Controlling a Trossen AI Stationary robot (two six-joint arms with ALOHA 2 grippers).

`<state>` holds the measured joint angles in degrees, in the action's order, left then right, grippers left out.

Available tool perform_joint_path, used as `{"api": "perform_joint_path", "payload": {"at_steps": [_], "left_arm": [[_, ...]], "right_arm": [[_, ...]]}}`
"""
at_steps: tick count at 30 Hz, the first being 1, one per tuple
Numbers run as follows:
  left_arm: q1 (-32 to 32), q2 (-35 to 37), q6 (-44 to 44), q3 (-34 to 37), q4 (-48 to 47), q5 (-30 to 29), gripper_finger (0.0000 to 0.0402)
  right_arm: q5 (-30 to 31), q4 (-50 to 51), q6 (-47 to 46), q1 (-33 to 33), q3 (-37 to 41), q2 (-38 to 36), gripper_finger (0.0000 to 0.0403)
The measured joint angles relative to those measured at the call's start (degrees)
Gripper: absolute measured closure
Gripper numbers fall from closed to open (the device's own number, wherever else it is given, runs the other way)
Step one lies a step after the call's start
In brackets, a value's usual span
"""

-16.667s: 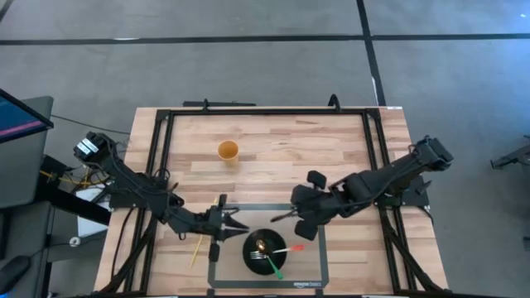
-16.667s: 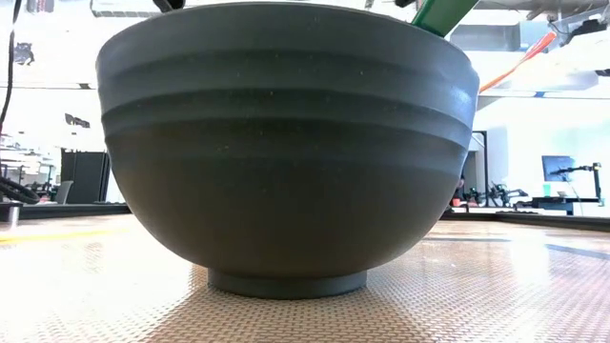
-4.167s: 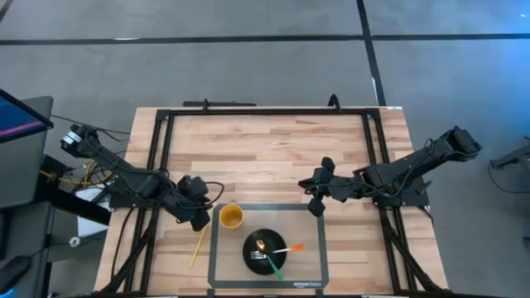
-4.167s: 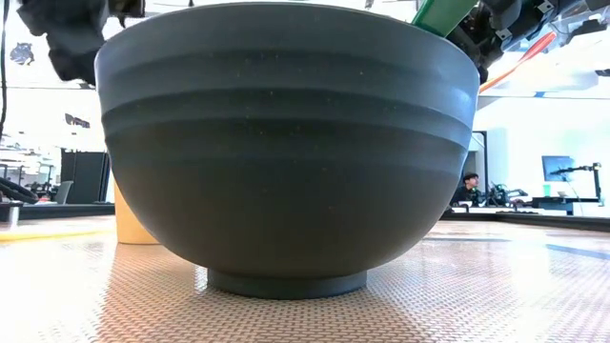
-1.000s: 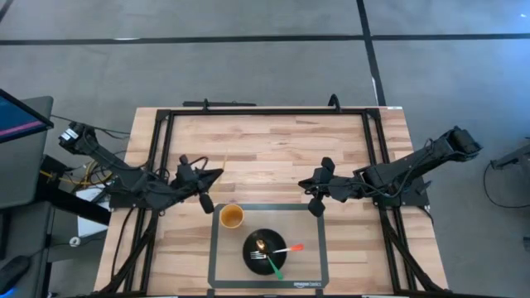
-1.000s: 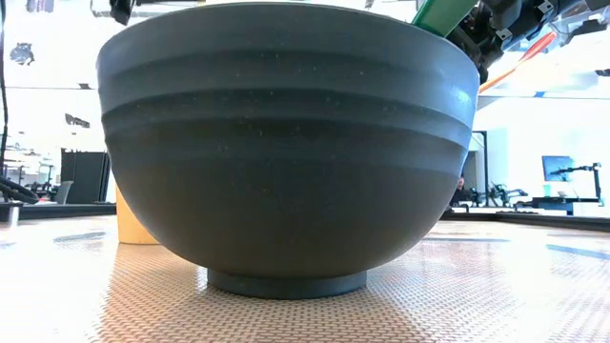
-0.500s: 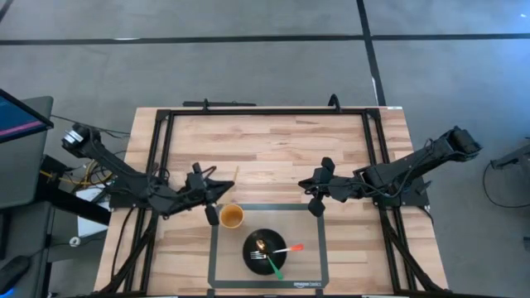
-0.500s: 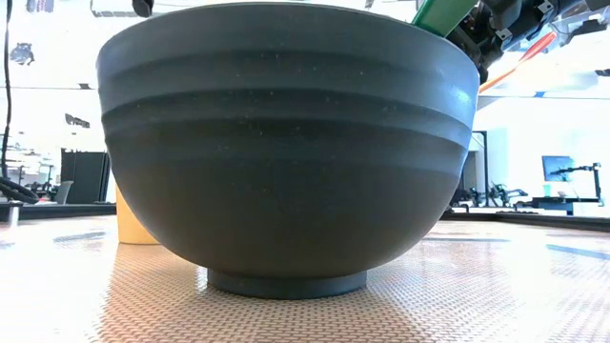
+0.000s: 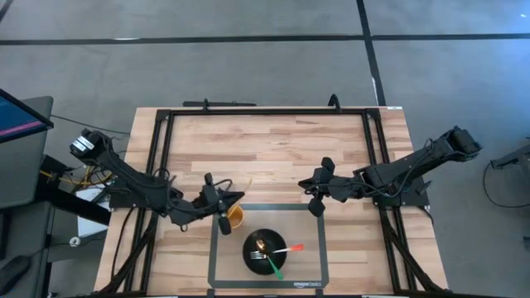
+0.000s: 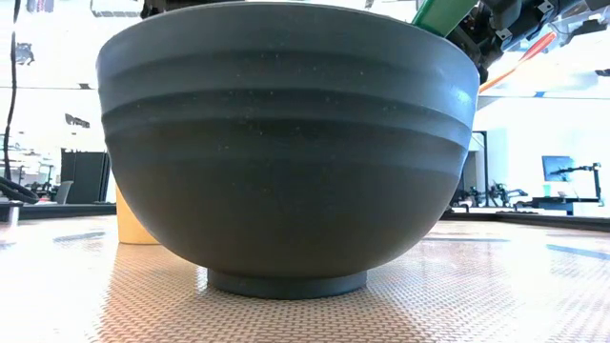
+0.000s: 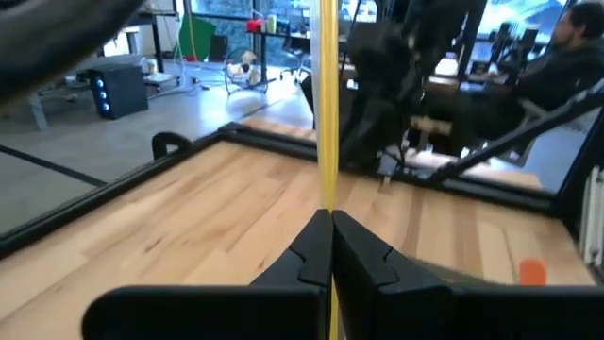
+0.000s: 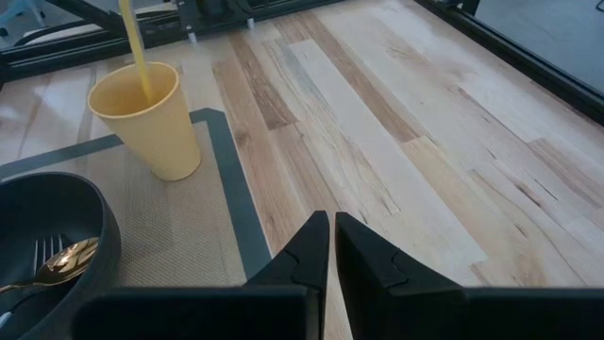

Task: Pick & Place Utensil
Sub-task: Put the yellow straw into the yellow cup on the transparent mat

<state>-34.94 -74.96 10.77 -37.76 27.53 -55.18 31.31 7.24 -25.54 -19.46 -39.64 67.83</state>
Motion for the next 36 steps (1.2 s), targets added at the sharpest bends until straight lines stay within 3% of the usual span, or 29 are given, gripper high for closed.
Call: {"api": "perform_joint_path", "payload": {"at_steps": [8,14,20,27,36], "left_arm": [[0.0,-6.3,3.5,0.0,0.0,0.2,0.0393],[0.0,-9.2,6.1,0.0,0.0,4.1,0.0393],[0.0,-9.0,6.2,0.0,0.0,7.6,0.0392],[0.0,-8.8,6.2,0.0,-0.1,7.7,0.0389],[0.0,-8.8,6.0,0.0,-0.5,7.7,0.0348]], "right_arm": [[0.0,0.0,0.0,0.0,0.0,0.0,0.0386],[0.0,0.0,0.0,0.0,0.0,0.0,0.0386],[0.0,0.0,0.0,0.0,0.0,0.0,0.0386],[0.0,0.0,0.0,0.0,0.0,0.0,0.0386],[0.0,0.0,0.0,0.0,0.0,0.0,0.0386]]}}
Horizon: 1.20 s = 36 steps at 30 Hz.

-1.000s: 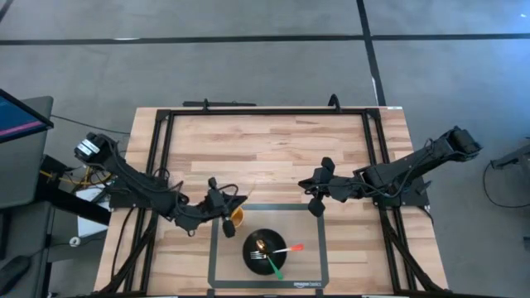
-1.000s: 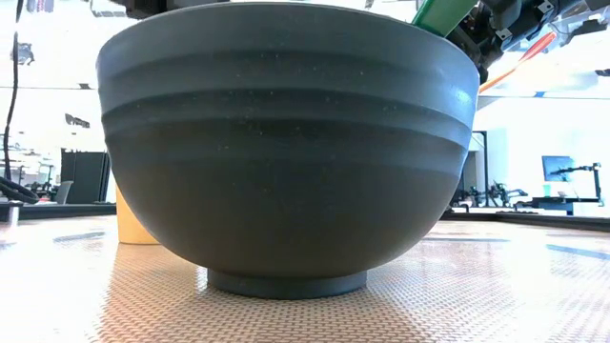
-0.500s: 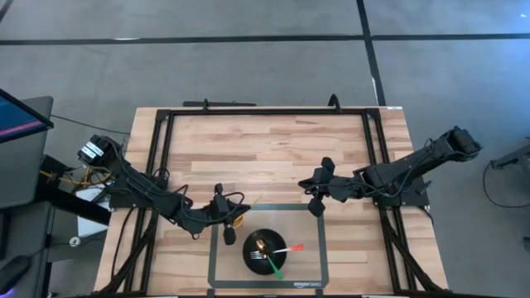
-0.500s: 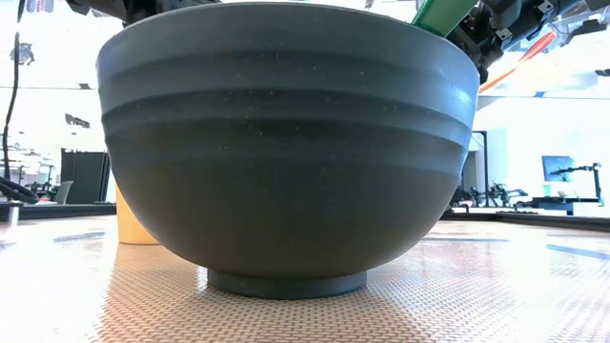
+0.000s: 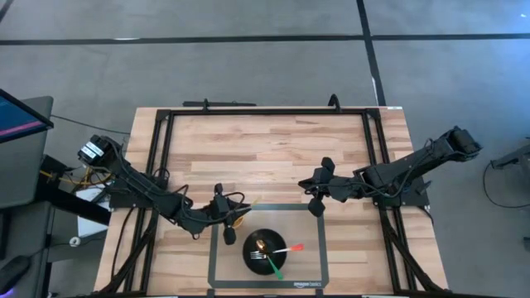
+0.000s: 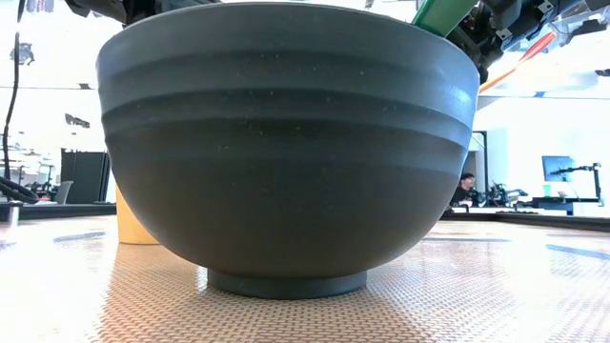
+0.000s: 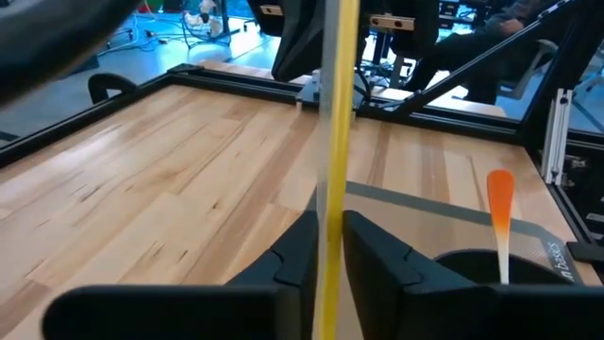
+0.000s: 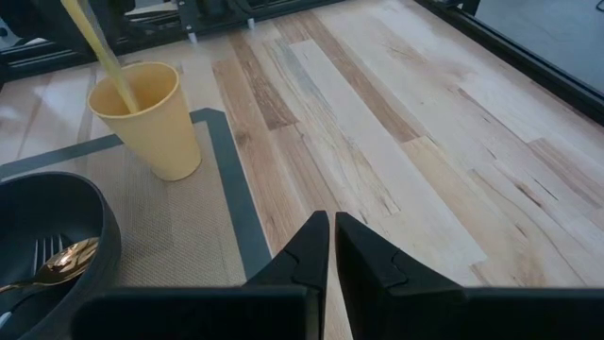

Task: Pick & Place Utensil
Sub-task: Put the yellow straw into the yellow cup on the transparent mat, then return to Home Position

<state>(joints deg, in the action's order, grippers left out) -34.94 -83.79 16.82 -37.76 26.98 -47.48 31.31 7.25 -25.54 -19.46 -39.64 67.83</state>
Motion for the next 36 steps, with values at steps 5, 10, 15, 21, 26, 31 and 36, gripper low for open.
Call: {"api": "perform_joint_path", "payload": {"at_steps": [5,10,15,21,26,31,36], "left_arm": [[0.0,0.0,0.0,0.0,0.0,0.0,0.0325],[0.0,0.0,0.0,0.0,0.0,0.0,0.0314],[0.0,0.2,0.0,0.0,0.0,0.0,0.0311],[-0.3,4.4,0.0,0.0,0.1,0.0,0.0311],[-1.1,10.0,-2.8,0.0,0.2,0.0,0.0312],[-0.9,15.0,-11.6,0.0,0.1,0.0,0.0312],[-0.7,19.7,-12.0,0.0,0.1,0.0,0.0312]], "right_arm": [[0.0,0.0,0.0,0.0,0.0,0.0,0.0386],[0.0,0.0,0.0,0.0,0.0,0.0,0.0386],[0.0,0.0,0.0,0.0,0.0,0.0,0.0386],[0.0,0.0,0.0,0.0,0.0,0.0,0.0386],[0.0,0.0,0.0,0.0,0.0,0.0,0.0386],[0.0,0.0,0.0,0.0,0.0,0.0,0.0386],[0.0,0.0,0.0,0.0,0.0,0.0,0.0386]]}}
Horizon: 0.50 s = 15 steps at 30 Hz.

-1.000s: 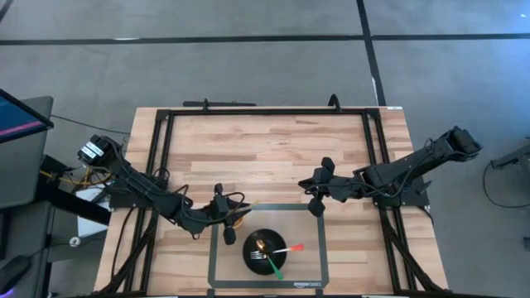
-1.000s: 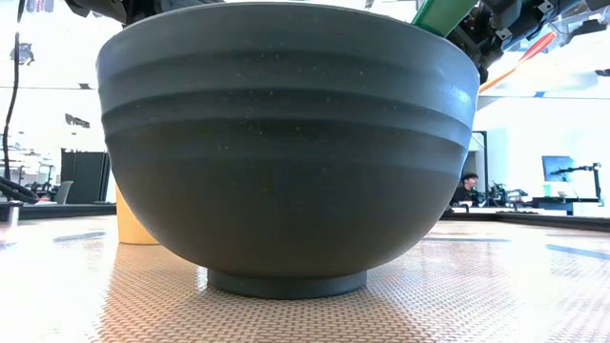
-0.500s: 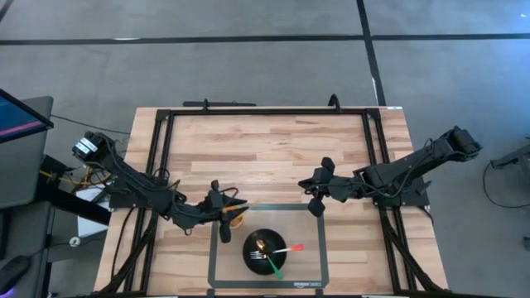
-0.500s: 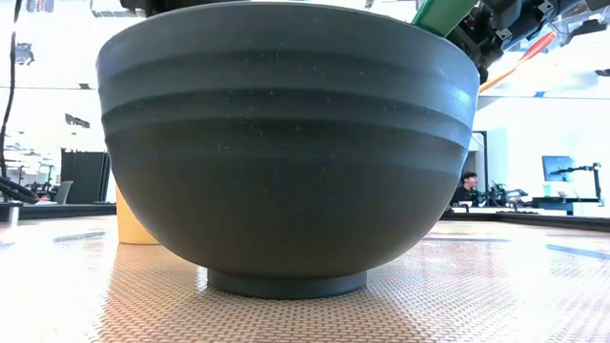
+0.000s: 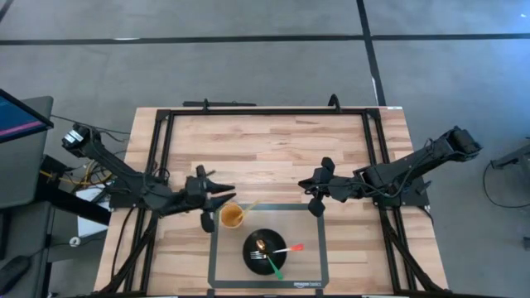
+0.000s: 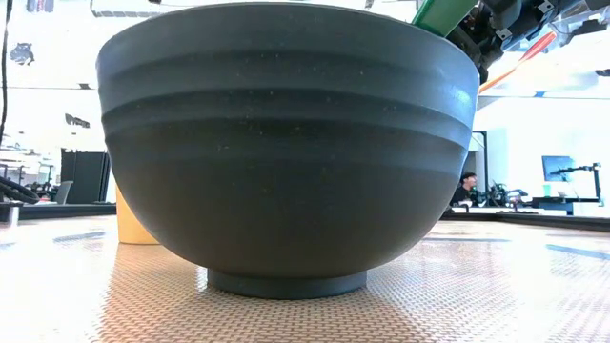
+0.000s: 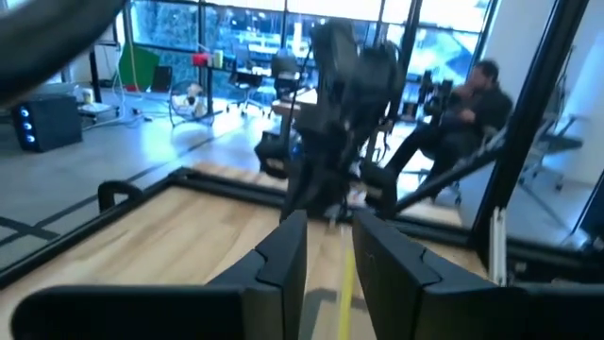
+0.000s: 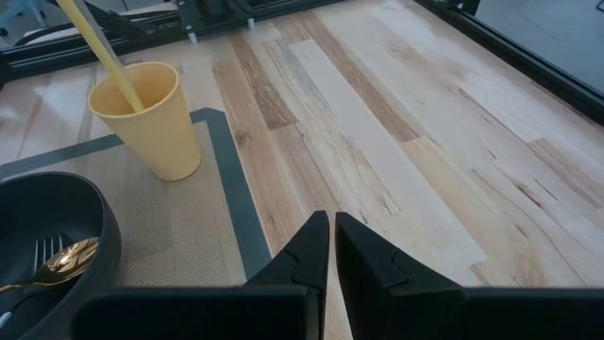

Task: Pick & Place Utensil
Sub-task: Return to Home Position

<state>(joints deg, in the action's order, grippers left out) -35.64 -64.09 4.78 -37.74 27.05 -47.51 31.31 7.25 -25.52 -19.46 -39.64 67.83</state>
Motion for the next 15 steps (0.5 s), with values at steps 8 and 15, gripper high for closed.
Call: {"api": "perform_joint_path", "payload": {"at_steps": [8,15], "left_arm": [[0.0,5.0,-1.0,0.0,0.0,0.0,0.0312],[0.0,7.1,-7.4,0.0,0.0,-2.7,0.0312]], "right_arm": [[0.0,0.0,0.0,0.0,0.0,0.0,0.0386],[0.0,0.0,0.7,0.2,0.0,-0.2,0.0386]]}}
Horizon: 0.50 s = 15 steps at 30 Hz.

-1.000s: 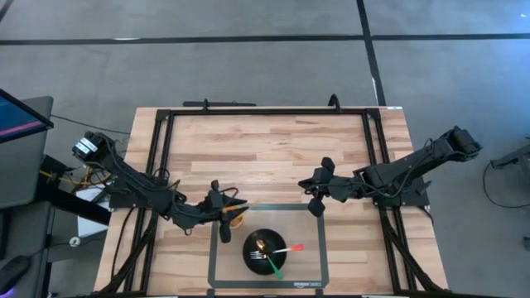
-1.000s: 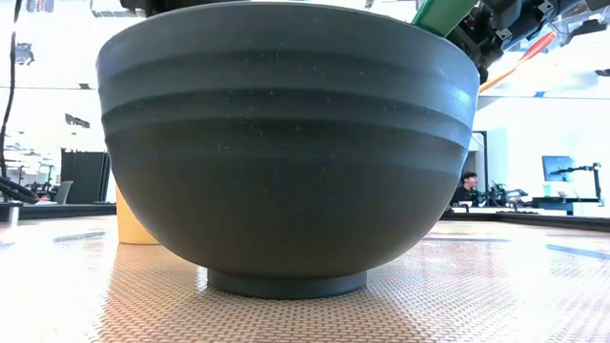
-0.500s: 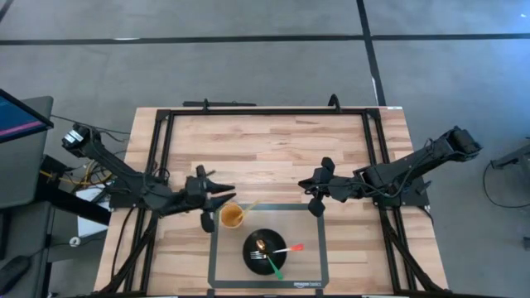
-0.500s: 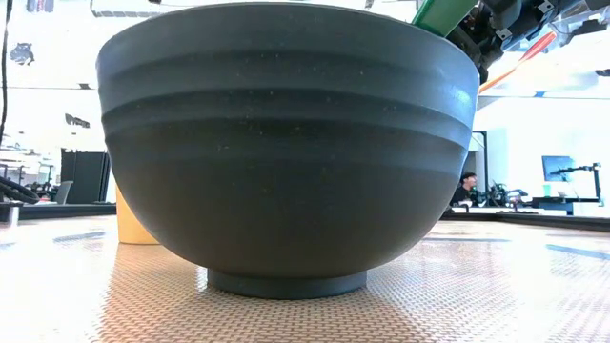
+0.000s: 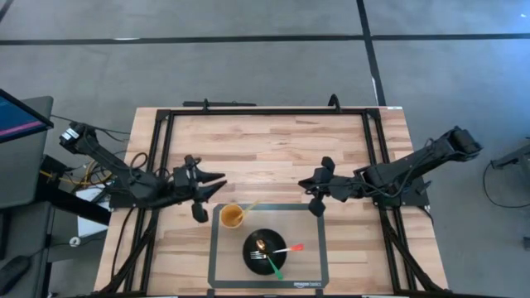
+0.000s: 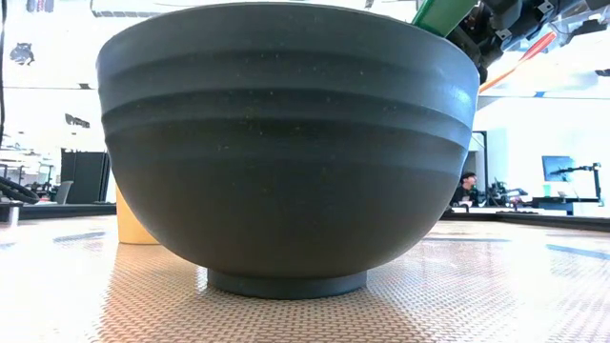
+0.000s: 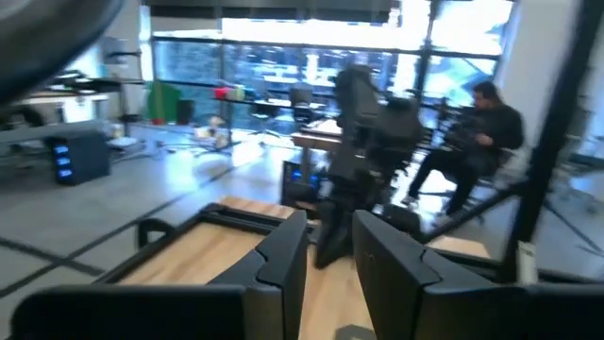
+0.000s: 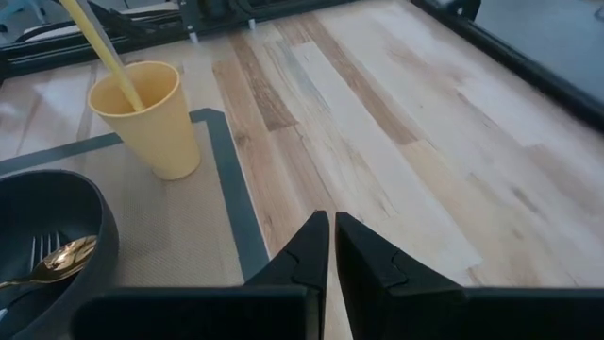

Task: Pick & Place Utensil
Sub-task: Return to Home Position

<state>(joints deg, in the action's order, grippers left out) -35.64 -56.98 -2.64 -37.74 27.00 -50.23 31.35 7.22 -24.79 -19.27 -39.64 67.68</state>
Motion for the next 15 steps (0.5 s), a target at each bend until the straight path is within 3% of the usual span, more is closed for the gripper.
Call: {"api": "perform_joint_path", "payload": {"at_steps": [5,15], "left_arm": [[0.0,2.1,-0.1,0.0,-2.3,-3.8,0.0312],[0.0,3.3,0.0,0.0,-6.5,-4.2,0.0311]], "right_arm": [[0.0,0.2,4.4,0.8,-0.3,-2.0,0.0386],[0.0,2.5,6.8,-0.9,-2.1,-11.8,0.0386]]}}
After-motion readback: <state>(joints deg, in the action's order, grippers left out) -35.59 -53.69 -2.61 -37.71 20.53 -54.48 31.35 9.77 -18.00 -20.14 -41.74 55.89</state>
